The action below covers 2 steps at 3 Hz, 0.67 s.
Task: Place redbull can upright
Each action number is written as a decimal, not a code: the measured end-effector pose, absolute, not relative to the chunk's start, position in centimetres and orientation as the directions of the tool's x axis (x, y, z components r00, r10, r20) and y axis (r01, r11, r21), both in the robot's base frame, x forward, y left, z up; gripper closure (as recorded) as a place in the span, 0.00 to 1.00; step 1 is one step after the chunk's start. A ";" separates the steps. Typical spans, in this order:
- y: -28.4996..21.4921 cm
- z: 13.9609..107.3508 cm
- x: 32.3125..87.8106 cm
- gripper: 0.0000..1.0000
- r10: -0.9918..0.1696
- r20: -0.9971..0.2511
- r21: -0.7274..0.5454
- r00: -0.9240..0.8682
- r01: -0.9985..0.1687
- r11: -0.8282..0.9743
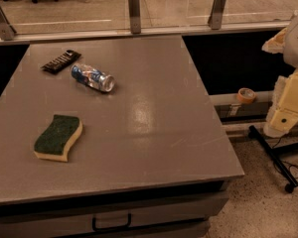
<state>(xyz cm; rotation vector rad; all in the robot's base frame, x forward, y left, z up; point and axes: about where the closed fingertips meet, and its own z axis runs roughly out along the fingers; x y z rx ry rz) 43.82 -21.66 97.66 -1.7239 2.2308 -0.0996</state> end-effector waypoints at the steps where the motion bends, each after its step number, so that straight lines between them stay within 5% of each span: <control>1: -21.6 97.7 43.8 0.00 -0.953 -0.207 -0.247 -0.221 -0.931 0.270; 2: -20.0 97.4 45.1 0.00 -0.944 -0.230 -0.237 -0.235 -0.928 0.289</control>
Offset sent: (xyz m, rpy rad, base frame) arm 0.0304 0.0382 -0.0116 0.0601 0.0310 -0.0346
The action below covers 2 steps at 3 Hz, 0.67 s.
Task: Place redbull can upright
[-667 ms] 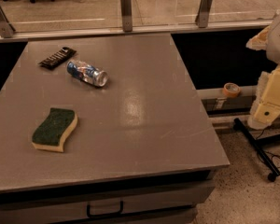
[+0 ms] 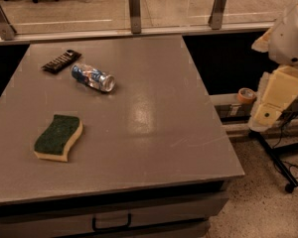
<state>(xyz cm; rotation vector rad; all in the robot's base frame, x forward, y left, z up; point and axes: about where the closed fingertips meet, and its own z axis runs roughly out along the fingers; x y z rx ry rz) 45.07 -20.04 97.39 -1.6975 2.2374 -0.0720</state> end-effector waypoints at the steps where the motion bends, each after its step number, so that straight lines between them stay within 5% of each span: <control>1: -16.4 96.7 47.7 0.00 -0.936 -0.255 -0.205 -0.244 -0.932 0.299; 2: -12.2 96.0 50.1 0.00 -0.925 -0.272 -0.186 -0.266 -0.929 0.322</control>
Offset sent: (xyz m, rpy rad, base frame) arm 0.0835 0.1347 -0.0264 0.0861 0.0714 -0.0642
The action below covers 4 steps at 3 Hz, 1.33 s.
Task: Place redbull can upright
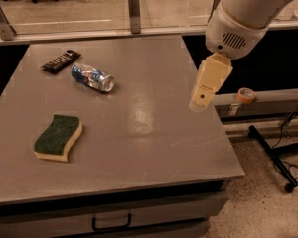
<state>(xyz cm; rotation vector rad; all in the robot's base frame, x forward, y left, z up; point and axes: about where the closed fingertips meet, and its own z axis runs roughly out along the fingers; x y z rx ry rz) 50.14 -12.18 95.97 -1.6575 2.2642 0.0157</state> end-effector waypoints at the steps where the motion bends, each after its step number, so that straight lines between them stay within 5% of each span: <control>1: -6.7 96.0 52.3 0.00 -0.905 -0.303 -0.166 -0.298 -0.919 0.358; 4: -4.7 96.0 53.1 0.00 -0.905 -0.295 -0.161 -0.307 -0.918 0.363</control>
Offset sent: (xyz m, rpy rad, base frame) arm 0.0190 0.0480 0.0003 0.0312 0.0064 -0.0262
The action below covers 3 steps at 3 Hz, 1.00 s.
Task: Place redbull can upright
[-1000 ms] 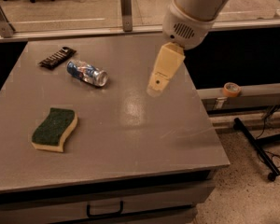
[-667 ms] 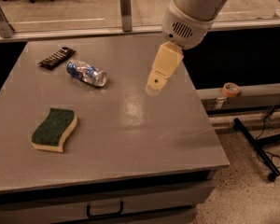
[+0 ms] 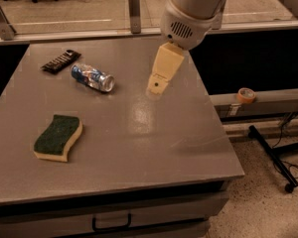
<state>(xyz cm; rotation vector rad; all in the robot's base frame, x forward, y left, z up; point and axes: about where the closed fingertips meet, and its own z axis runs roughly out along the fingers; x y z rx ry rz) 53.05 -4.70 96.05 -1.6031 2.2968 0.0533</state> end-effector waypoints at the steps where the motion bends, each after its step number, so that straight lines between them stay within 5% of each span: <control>1: -1.4 94.1 55.7 0.00 -0.904 -0.251 -0.126 -0.345 -0.915 0.384; 3: 7.0 90.5 60.7 0.00 -0.815 -0.277 -0.049 -0.509 -0.840 0.541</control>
Offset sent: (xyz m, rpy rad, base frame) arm 0.0801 0.1280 -0.0629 -0.0161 0.1601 -0.2304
